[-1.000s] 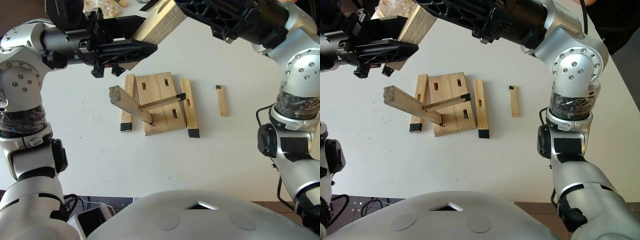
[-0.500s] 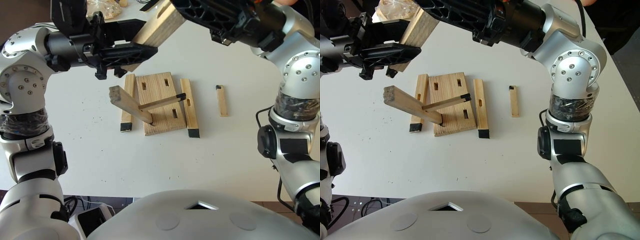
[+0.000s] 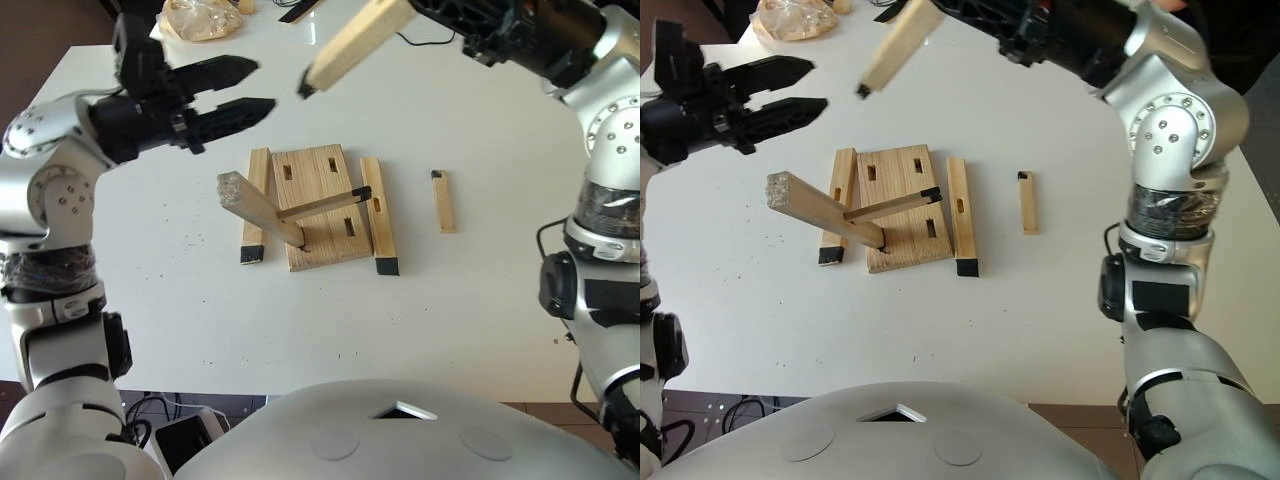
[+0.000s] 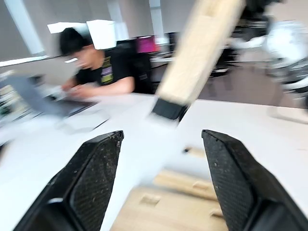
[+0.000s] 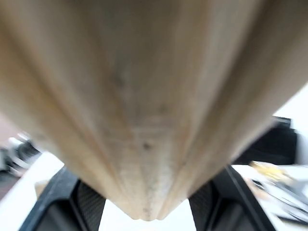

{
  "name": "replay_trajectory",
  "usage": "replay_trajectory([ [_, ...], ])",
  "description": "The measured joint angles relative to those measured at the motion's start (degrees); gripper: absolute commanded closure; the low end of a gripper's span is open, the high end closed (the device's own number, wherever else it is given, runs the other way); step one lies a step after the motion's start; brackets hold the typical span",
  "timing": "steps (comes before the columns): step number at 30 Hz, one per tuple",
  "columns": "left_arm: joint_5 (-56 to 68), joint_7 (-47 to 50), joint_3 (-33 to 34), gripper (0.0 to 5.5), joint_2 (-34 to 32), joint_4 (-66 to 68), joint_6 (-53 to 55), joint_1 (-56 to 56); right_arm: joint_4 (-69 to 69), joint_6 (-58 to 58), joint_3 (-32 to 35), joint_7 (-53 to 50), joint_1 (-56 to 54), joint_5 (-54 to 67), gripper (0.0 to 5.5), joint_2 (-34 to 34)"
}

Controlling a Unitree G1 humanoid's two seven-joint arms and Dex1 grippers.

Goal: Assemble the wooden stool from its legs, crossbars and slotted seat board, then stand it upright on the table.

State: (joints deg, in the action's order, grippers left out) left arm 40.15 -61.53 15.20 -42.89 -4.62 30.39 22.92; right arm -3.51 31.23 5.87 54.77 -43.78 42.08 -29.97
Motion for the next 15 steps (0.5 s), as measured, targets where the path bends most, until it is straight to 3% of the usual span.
replay_trajectory([
  [4, -0.6, 10.6, 6.1, 2.48, 5.1, -0.5, -2.7, -4.6, 3.7, -10.7, -6.5, 3.4, 6.8, -13.0, 3.46, -2.4],
  [9, -0.3, 32.2, 10.5, 2.48, 21.5, -1.3, -7.4, -5.3, 4.4, -16.3, -12.5, 5.5, 14.3, -18.6, 3.46, -1.5],
  [12, 0.0, 45.8, 11.1, 2.48, 34.5, -1.1, -10.4, -5.6, 1.4, -16.7, -13.8, 6.6, 19.7, -18.8, 3.46, -1.3],
  [15, -2.0, 57.4, 11.9, 2.48, 42.8, 1.4, -14.3, -6.0, -3.1, -15.1, -13.8, 9.2, 22.4, -16.4, 3.46, -2.0],
])
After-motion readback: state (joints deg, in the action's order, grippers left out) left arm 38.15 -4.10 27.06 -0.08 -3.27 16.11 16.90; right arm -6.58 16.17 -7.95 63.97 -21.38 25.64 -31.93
